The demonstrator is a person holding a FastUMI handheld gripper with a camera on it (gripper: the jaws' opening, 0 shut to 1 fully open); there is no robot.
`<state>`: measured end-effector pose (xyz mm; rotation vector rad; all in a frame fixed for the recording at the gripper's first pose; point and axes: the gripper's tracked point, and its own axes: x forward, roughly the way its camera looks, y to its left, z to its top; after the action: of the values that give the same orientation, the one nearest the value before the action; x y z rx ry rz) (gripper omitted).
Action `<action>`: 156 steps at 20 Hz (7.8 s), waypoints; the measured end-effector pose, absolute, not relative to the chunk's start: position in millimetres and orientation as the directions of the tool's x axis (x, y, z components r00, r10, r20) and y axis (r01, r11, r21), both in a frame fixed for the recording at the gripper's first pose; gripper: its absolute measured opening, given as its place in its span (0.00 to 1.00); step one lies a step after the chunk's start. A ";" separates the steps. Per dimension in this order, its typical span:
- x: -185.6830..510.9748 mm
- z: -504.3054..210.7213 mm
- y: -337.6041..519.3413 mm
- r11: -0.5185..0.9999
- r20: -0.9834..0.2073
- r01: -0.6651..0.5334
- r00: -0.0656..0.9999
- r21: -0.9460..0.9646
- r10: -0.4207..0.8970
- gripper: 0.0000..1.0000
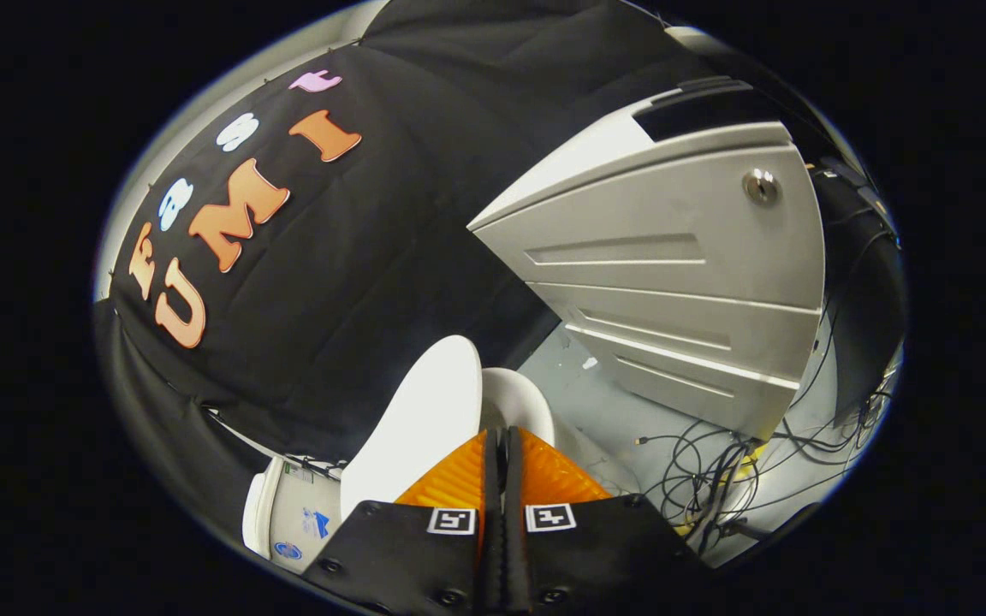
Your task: Open the toilet lid.
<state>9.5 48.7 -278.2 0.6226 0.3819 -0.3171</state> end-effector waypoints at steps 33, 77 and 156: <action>52.3 -13.3 330.6 0.970 -0.222 -0.244 0.945 0.014 0.241 0.08; -36.5 -344.2 48.7 0.687 -0.643 0.491 0.765 0.535 -0.046 0.72; -0.9 -23.1 661.9 0.838 -0.208 -0.542 0.828 -0.064 0.520 0.46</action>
<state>-0.9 661.9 -23.1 -0.1219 0.1856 0.5655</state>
